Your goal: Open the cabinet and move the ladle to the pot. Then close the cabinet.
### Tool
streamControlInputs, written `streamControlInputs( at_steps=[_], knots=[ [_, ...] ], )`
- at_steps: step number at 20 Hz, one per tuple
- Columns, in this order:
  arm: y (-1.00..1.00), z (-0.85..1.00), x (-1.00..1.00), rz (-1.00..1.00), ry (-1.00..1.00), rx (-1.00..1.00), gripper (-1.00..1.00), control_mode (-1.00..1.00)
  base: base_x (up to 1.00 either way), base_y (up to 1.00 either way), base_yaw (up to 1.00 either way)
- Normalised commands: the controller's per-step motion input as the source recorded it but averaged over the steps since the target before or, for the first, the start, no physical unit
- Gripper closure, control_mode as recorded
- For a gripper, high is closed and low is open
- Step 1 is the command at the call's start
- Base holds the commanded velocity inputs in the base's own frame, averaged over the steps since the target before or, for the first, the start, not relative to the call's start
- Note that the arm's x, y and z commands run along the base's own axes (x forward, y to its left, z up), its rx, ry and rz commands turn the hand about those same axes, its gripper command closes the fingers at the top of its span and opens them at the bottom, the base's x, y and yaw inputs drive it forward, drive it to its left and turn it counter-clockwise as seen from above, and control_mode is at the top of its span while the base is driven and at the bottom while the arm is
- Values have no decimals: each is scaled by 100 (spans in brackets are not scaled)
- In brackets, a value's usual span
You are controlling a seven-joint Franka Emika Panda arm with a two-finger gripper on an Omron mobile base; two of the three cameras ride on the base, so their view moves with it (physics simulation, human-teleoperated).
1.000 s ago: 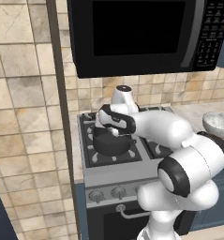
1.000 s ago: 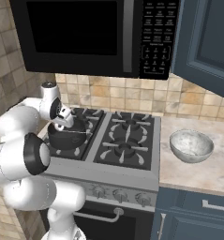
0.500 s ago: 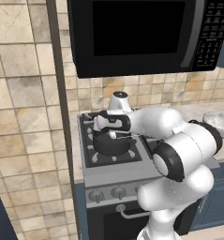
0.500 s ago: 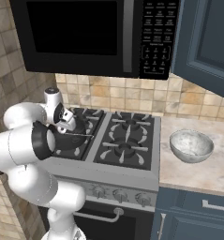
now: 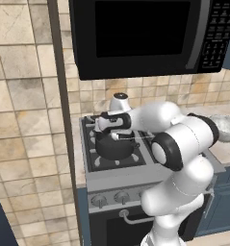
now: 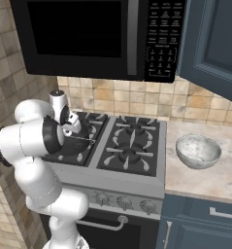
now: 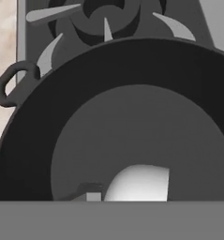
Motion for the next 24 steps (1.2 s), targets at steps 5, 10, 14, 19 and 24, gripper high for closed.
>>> streamControlInputs(
  at_steps=[5, 10, 14, 19, 24],
  knots=[
    [9, -15, 21, 0, 0, -1, 100, -100, 0, 0, 0],
    [17, -19, 14, 0, 0, -2, -100, -100, 0, 0, 0],
    [9, -2, 1, 0, 0, 0, -100, -100, 0, 0, 0],
    [4, 0, -3, 0, 0, 0, -100, -100, 0, 0, 0],
    [0, 51, -60, 0, -14, 0, -100, -100, 0, 0, 0]
  ],
)
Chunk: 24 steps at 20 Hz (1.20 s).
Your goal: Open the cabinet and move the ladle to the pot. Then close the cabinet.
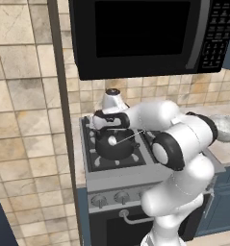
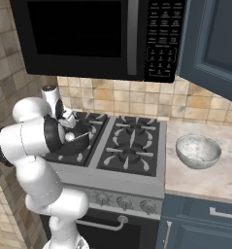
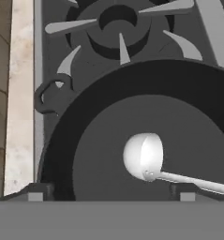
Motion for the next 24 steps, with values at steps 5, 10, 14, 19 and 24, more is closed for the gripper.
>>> streamControlInputs(
  at_steps=[5, 10, 14, 19, 24],
  knots=[
    [0, 98, -96, 0, -23, 0, -100, -100, 0, 0, 0],
    [-16, 100, -95, 0, -11, 0, -100, -100, 0, 0, 0],
    [-58, 100, -99, 0, 0, 0, -100, -100, 0, 0, 0],
    [-66, 85, -100, 2, 1, -1, -100, -100, 0, 0, 0],
    [-35, 26, -87, 3, 9, -6, -100, -100, 0, 0, 0]
  ],
)
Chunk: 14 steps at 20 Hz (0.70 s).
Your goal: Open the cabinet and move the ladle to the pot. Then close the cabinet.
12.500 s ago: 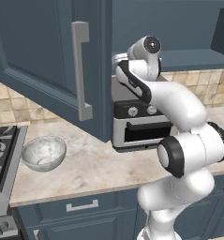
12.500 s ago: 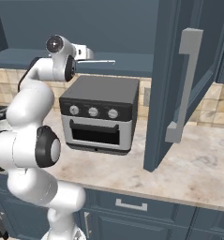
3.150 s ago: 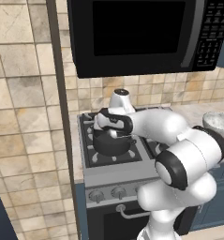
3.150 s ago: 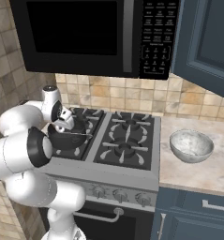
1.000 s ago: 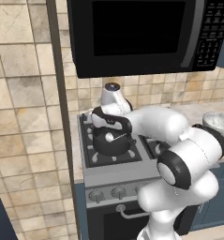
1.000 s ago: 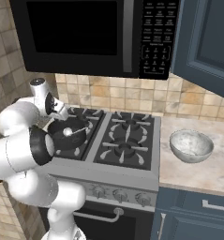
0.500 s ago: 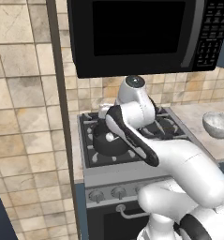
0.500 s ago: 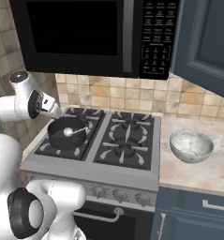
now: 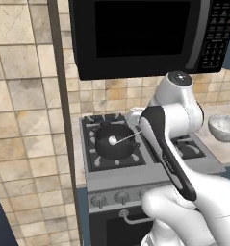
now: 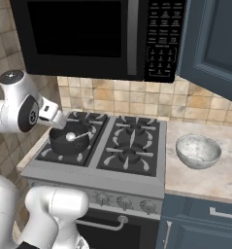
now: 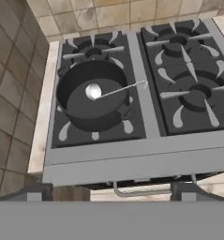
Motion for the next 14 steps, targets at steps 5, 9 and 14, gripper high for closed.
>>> streamControlInputs(
  at_steps=[5, 9, 14],
  knots=[
    [-11, 0, -37, 4, 14, -8, -100, -100, 0, 0, 0],
    [-12, 0, 0, 5, 10, -3, -100, -100, 0, 0, 0],
    [-17, 0, -9, 1, 0, -1, -100, -100, 0, 0, 0]
  ],
)
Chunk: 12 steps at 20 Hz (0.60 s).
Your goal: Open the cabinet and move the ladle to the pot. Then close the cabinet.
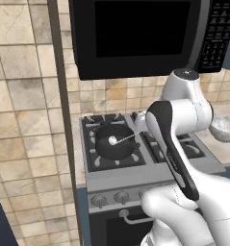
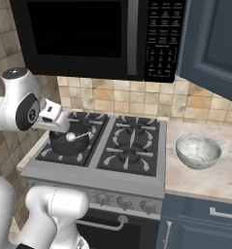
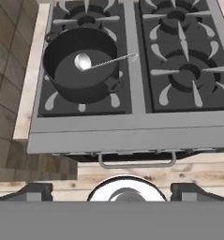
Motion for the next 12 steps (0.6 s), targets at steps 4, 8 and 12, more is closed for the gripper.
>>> streamControlInputs(
  at_steps=[4, 8, 12],
  knots=[
    [-3, 0, -9, 0, 0, 0, -100, 100, -67, -25, 0],
    [0, 0, 0, 0, 0, 0, -100, 100, -100, -87, 0],
    [0, 0, 0, 0, 0, 0, -100, 100, -95, -100, 0]
  ],
)
